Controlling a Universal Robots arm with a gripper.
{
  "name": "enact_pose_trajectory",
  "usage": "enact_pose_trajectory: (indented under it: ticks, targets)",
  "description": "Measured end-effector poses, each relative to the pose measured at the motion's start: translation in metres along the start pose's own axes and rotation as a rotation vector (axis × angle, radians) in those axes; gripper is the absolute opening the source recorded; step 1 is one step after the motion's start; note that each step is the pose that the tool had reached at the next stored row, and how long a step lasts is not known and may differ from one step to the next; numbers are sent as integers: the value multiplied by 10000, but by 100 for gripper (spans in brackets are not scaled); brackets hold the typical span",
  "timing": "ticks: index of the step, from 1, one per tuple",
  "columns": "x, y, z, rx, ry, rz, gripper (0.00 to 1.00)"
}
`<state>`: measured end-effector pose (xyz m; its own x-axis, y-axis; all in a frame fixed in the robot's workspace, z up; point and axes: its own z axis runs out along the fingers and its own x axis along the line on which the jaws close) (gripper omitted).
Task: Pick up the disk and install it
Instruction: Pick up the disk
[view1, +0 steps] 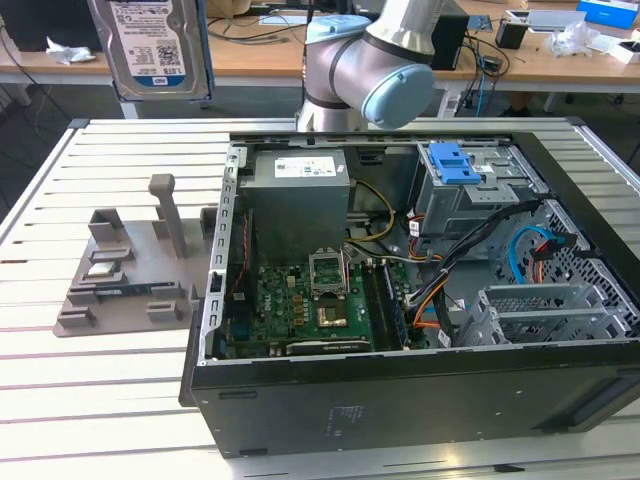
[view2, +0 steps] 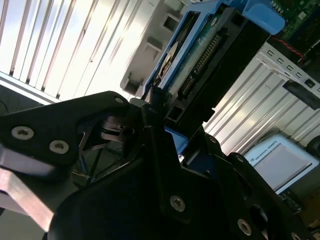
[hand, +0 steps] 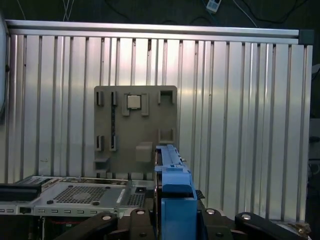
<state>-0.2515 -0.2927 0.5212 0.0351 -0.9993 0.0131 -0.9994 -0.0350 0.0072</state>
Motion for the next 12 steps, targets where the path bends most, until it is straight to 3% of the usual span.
enact_pose_trajectory:
  ticks: [3,5,7,9,12]
  targets:
    - [5,-126,-1,-18,0,-4,36]
    - [10,-286,-2,-39,-2,-7,36]
    - [13,-368,-3,-50,-1,-8,36]
    - [19,-526,-4,-72,-1,-15,36]
    - [23,-640,-4,-87,-3,-19,36]
